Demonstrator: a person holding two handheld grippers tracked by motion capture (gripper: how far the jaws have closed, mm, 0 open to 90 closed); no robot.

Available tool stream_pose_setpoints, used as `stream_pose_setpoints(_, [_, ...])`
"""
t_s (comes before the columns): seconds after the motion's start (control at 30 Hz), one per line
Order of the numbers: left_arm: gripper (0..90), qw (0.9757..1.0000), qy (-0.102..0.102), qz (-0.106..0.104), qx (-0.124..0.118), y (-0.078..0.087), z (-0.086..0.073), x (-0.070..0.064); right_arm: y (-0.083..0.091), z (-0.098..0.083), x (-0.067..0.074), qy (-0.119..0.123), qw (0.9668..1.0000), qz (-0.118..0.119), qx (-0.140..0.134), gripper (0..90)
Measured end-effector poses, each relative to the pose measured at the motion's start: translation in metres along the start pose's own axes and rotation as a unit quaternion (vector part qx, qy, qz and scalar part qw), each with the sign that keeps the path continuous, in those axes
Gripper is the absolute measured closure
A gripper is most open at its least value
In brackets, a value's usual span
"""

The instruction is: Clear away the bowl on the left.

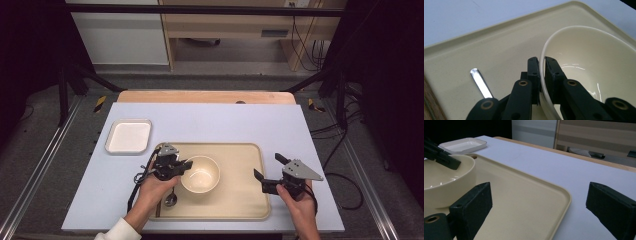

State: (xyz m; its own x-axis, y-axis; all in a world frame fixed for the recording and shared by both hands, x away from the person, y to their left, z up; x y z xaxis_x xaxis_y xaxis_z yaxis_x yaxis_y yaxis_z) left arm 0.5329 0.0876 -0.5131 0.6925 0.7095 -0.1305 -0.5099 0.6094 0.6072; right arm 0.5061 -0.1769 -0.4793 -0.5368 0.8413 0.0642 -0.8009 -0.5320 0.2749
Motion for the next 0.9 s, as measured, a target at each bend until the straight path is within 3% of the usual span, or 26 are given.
stream_pose_setpoints(0.1, [82.6,0.9999,-0.014,0.004,-0.002,-0.001,0.0005,0.0,0.0,-0.0003,-0.0014,-0.002,1.0,-0.003,-0.002,7.1])
stream_pose_setpoints(0.73, [81.9,0.9997,-0.021,0.004,-0.012,-0.0016,0.0015,0.0009,0.0006,0.0002,-0.0044,-0.001,0.9999,-0.009,-0.009,7.3])
stream_pose_setpoints(0.9, [59.7,0.9981,-0.043,0.024,-0.037,0.006,0.0083,0.0071,0.0009,0.0,-0.0053,-0.002,0.9999,-0.011,-0.009,7.1])
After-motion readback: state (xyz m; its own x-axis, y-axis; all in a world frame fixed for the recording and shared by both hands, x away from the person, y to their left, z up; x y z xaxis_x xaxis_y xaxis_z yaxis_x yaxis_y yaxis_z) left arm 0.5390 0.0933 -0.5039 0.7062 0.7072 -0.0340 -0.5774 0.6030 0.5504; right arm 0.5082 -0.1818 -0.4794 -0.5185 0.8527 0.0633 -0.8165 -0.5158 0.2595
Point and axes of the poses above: each handheld gripper's, and its own axes: y roughly backward along the jaws, z roughly out of its top, x roughly to its left, the point moved 10 cm from there along -y, roughly forward along the jaws, and after that the axes turned 5 degrees about -y, right-handed, at the moved point
